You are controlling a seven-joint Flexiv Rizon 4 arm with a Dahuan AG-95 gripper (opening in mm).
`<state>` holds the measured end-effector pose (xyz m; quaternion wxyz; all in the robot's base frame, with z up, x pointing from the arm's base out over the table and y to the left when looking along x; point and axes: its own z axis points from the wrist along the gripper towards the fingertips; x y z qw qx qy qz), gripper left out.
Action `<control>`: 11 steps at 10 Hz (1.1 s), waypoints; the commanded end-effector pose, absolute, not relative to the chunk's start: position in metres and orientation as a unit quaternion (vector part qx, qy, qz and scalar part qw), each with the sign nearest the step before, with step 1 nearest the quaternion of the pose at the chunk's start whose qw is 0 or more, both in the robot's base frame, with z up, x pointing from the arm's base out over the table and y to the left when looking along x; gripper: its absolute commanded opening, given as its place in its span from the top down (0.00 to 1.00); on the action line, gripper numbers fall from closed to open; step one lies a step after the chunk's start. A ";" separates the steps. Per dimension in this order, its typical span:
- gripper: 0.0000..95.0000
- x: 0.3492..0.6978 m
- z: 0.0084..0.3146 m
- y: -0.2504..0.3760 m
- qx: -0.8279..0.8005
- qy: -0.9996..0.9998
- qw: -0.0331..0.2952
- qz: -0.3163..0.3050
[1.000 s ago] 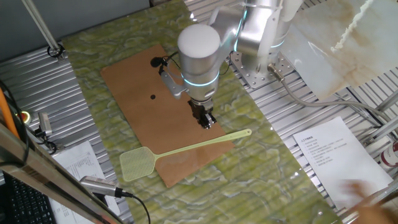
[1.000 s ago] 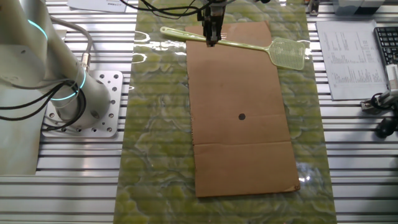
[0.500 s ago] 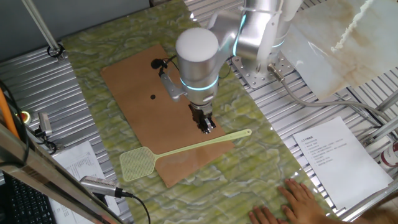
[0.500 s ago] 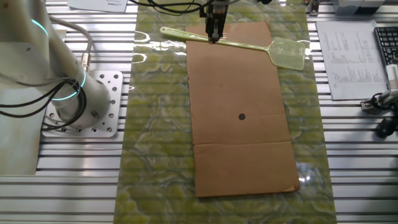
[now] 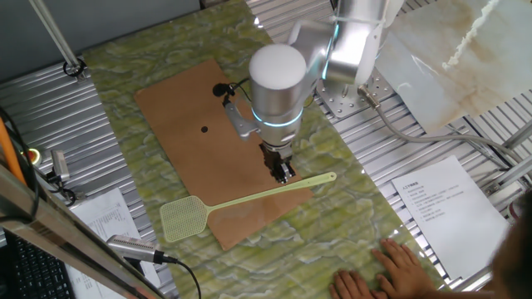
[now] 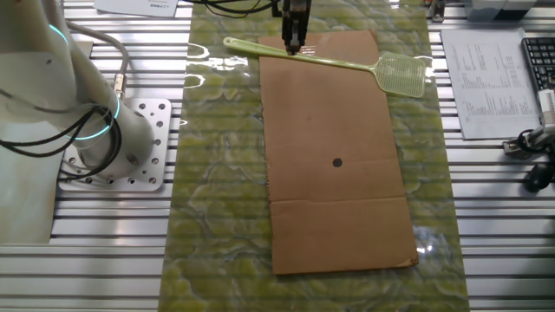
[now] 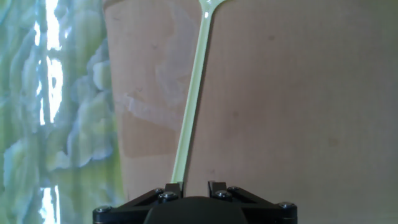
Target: Swat with a flyswatter
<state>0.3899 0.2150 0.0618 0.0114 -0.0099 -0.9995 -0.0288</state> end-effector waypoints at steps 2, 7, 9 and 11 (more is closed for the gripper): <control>0.80 0.390 0.062 0.214 0.000 -1.000 0.002 -0.026; 0.60 0.387 0.056 0.220 -0.004 -0.999 0.004 -0.038; 0.60 0.386 0.049 0.221 -0.009 -0.999 0.004 -0.037; 0.60 0.389 0.044 0.224 -0.017 -0.999 0.002 -0.035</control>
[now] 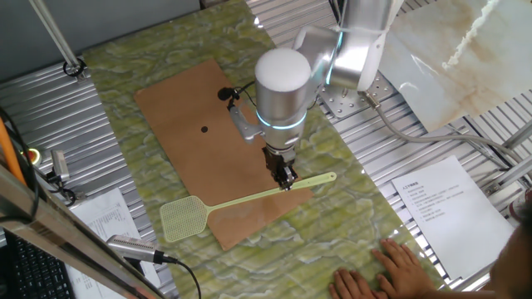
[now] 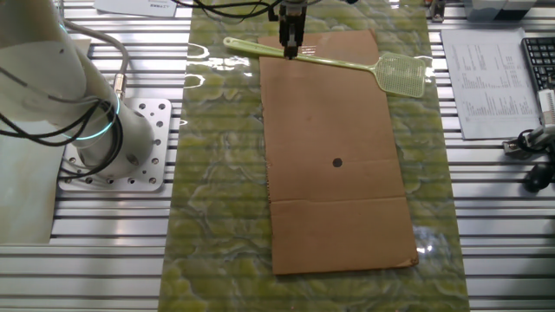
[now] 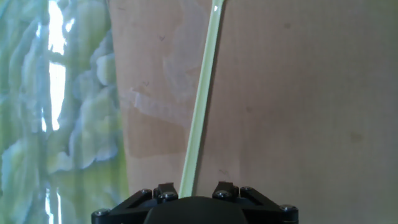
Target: Swat with a flyswatter
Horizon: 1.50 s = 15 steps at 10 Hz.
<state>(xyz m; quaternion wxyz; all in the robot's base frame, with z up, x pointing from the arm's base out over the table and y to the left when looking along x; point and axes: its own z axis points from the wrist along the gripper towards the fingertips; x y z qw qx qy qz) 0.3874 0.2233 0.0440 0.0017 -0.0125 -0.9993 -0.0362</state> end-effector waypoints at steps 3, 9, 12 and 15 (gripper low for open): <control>0.60 0.400 0.042 0.230 -0.026 -0.999 0.002 -0.032; 0.60 0.399 0.033 0.226 -0.037 -0.999 0.022 -0.027; 0.60 0.397 0.033 0.230 -0.042 -0.998 0.026 -0.027; 0.60 0.397 0.033 0.230 -0.021 -0.998 0.046 -0.024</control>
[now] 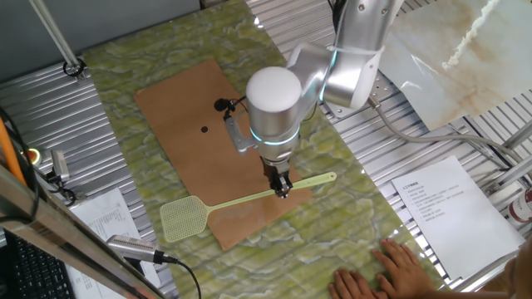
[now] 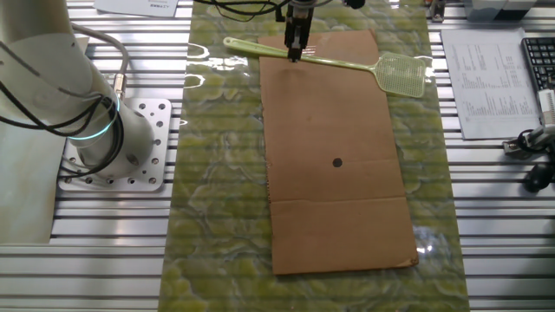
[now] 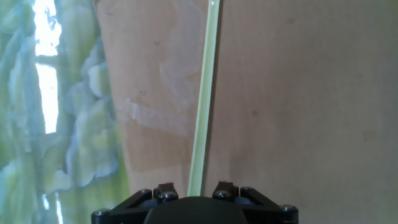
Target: Swat with a flyswatter
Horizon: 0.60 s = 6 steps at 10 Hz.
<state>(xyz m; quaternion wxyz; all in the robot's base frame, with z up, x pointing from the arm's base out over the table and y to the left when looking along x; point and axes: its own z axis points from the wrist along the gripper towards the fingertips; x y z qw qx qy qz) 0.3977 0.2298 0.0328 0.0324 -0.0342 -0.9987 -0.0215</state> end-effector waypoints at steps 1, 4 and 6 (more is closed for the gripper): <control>0.60 0.397 0.033 0.230 -0.014 -0.997 0.069 -0.022; 0.80 0.397 0.031 0.227 -0.022 -0.995 0.099 -0.012; 0.80 0.399 0.021 0.221 -0.023 -0.996 0.090 -0.012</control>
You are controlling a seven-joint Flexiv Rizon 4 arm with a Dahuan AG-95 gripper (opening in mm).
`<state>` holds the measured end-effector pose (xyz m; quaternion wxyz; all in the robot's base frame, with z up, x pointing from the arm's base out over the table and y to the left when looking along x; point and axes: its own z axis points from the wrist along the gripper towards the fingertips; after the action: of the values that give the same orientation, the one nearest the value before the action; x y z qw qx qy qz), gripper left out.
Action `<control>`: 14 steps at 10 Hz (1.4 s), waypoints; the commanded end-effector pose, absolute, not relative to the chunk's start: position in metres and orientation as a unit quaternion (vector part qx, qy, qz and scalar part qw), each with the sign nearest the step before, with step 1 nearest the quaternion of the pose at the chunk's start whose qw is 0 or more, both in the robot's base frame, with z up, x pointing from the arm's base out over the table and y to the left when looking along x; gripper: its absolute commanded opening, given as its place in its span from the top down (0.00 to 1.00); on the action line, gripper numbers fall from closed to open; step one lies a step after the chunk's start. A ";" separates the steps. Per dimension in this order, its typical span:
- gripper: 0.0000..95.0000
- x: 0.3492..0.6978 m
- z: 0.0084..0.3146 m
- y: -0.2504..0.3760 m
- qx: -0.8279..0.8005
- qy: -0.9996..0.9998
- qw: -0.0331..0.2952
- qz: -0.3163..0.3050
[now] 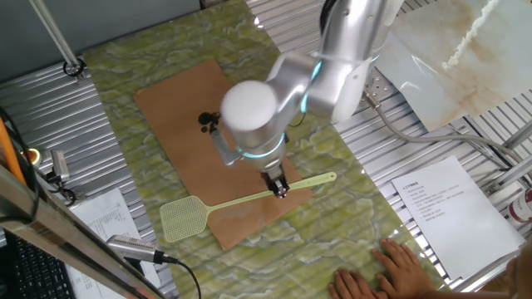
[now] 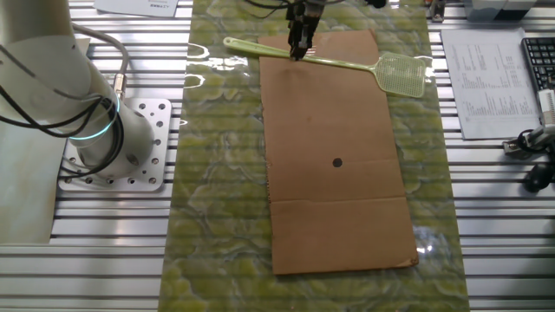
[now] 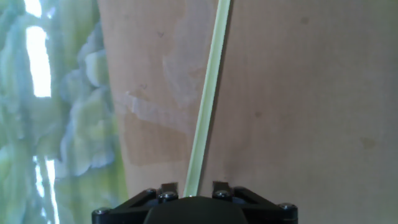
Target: Swat with a flyswatter
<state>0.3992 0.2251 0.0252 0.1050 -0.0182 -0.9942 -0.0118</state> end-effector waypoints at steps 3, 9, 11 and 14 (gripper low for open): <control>0.60 0.400 0.018 0.218 -0.033 -0.995 0.090 -0.019; 0.80 0.400 0.016 0.220 -0.037 -0.995 0.089 -0.021; 1.00 0.399 0.019 0.223 -0.039 -0.995 0.090 -0.021; 1.00 0.399 0.019 0.224 -0.042 -0.995 0.089 -0.020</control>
<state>0.3981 0.2240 0.0194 0.0880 -0.0423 -0.9950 -0.0190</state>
